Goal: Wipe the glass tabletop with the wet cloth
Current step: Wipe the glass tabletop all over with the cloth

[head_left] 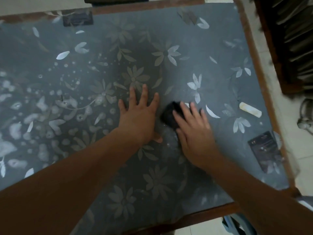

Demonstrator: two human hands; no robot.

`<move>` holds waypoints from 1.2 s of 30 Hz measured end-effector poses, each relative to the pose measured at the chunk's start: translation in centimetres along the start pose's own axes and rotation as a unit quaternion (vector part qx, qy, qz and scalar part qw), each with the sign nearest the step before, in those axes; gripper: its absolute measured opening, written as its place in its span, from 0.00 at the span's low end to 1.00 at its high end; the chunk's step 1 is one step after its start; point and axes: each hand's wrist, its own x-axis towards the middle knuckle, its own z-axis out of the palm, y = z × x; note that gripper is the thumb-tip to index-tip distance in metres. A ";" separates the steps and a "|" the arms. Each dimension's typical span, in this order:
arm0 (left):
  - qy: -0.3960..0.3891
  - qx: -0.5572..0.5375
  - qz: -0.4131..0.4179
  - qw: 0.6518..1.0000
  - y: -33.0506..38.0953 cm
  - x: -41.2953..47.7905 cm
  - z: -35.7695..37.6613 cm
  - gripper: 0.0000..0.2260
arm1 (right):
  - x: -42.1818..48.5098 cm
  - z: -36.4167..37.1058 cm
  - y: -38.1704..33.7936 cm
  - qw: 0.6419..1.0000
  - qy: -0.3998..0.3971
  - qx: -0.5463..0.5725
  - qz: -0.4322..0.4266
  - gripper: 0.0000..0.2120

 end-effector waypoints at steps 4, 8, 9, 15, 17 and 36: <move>0.003 0.001 -0.009 1.000 0.2 -0.2 -0.2 0.65 | 0.7 -1.0 3.1 0.999 -0.006 0.033 -0.013 0.23; 0.009 0.012 -0.029 0.999 1.3 -0.7 -0.1 0.60 | 3.4 -1.6 4.7 0.994 0.032 0.037 0.100 0.24; 0.020 0.017 -0.030 0.999 2.0 -1.3 0.2 0.56 | 1.9 -1.1 4.2 0.995 0.032 0.025 0.096 0.25; -0.021 -0.051 -0.087 0.995 5.9 -6.3 5.0 0.64 | -7.1 0.6 2.7 0.998 -0.002 0.028 0.060 0.25; -0.029 -0.062 -0.086 0.994 6.0 -6.6 6.3 0.70 | -7.2 0.5 2.9 0.999 -0.007 0.030 0.037 0.26; 0.125 -0.060 -0.053 0.989 5.5 -6.6 9.7 0.44 | -4.7 -2.5 11.0 0.994 0.030 0.011 0.102 0.25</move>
